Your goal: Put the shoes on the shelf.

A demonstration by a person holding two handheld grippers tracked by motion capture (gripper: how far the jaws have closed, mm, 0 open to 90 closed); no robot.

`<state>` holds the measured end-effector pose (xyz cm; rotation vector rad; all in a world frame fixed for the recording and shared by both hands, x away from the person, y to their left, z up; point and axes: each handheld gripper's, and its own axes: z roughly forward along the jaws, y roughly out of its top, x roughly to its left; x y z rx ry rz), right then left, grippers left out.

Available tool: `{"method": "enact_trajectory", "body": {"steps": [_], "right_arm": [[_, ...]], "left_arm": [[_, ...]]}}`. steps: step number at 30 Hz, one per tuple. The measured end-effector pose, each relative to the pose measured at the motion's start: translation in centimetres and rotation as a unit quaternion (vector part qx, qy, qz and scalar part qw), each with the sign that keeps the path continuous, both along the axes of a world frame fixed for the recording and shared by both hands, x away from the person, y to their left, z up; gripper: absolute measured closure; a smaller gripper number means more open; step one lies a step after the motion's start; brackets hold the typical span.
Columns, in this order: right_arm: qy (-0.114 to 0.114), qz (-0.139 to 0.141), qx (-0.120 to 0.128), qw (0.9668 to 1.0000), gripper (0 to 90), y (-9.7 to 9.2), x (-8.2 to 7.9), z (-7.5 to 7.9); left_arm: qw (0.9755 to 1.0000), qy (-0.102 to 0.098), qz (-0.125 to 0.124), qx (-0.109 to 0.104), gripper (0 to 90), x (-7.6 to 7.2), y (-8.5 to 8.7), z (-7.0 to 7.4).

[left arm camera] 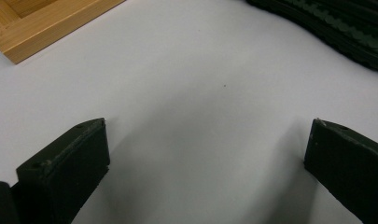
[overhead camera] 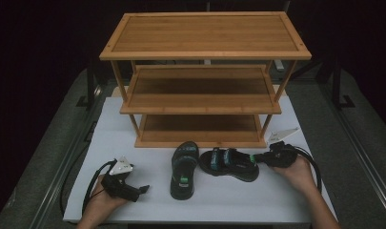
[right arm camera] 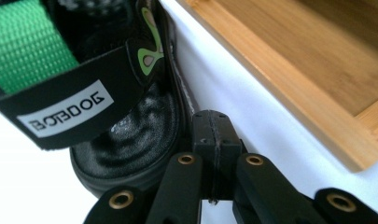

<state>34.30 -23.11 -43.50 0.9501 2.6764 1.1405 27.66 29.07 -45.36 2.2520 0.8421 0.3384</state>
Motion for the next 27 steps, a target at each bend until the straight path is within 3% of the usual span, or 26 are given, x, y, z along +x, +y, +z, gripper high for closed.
{"method": "enact_trajectory", "body": {"steps": [13,27], "right_arm": [[0.011,0.013,0.000,0.9999,89.8,0.4,-2.6,0.0],[0.019,0.054,0.000,0.9984,89.8,1.8,-5.3,0.0]], "left_arm": [[1.0000,0.000,0.000,0.000,0.0,0.0,0.0,0.0],[1.0000,0.000,0.000,0.001,0.0,0.0,0.0,0.0]]}}
